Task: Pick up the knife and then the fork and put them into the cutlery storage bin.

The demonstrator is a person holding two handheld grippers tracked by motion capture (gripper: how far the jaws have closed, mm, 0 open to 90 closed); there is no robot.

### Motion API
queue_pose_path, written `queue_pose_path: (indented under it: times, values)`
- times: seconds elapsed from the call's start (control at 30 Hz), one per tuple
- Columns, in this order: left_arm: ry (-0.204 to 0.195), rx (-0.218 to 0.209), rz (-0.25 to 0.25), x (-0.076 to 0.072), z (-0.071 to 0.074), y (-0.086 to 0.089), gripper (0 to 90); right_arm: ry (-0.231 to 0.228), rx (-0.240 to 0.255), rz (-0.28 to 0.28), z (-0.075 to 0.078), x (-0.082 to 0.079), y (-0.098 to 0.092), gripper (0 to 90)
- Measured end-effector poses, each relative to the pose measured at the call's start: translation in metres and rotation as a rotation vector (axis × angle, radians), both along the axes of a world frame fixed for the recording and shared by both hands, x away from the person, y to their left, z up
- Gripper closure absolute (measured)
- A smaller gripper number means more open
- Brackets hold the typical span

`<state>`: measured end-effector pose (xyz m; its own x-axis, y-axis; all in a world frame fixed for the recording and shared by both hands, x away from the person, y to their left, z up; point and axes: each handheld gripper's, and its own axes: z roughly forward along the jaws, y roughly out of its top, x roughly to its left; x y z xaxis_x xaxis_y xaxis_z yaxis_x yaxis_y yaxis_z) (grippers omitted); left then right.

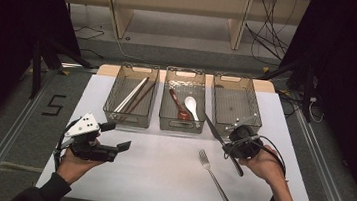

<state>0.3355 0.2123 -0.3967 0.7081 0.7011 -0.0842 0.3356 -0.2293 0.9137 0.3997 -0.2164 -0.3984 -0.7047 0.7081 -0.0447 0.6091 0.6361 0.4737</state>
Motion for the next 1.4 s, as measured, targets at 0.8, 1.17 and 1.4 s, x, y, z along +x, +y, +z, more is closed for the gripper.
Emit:
queue_pose_path:
  times: [0.8, 1.17, 1.4]
  values:
    - [-0.001, 0.002, 0.001, 0.000, 0.000, 0.000, 15.0, -0.068, 0.071, -0.078, 0.010, 0.003, -0.018, 81.0]
    - [-0.001, 0.003, -0.002, 0.000, 0.000, -0.001, 15.0, -0.104, 0.123, -0.117, 0.019, 0.008, -0.030, 81.0]
    - [-0.002, 0.000, 0.000, 0.000, 0.000, -0.001, 15.0, -0.130, 0.157, -0.143, 0.025, 0.012, -0.037, 81.0]
